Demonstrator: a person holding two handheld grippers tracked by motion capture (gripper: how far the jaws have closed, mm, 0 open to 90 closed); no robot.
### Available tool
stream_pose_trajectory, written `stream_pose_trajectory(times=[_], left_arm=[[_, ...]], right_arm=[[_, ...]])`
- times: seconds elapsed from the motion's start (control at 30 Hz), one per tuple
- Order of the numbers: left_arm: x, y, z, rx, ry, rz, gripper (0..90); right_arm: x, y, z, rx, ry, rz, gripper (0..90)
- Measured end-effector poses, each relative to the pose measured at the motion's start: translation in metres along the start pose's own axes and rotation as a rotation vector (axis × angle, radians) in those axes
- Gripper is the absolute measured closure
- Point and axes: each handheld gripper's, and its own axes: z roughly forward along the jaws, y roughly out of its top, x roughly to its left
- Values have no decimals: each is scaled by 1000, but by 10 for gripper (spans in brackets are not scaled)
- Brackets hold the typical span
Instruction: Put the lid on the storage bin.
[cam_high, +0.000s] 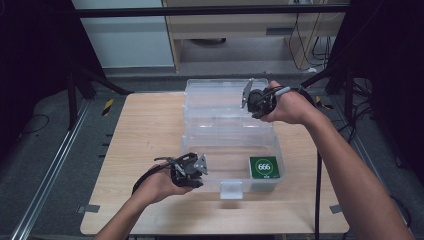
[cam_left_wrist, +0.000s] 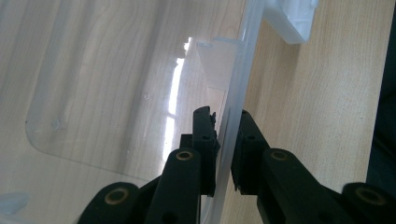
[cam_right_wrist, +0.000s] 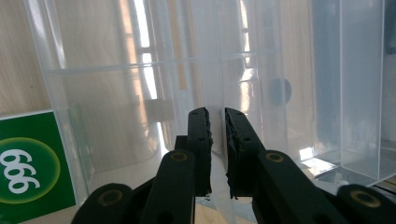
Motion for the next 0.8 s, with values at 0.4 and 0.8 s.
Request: stream_pose_trajectory(times=[0.4, 0.8], left_arm=[[-1, -2, 0, -16, 28, -38, 803], [-1, -2, 1, -27, 37, -63, 794]], right_arm=[[5, 5, -9, -5, 36, 3, 869], [23, 7, -24, -18, 36, -25, 886]])
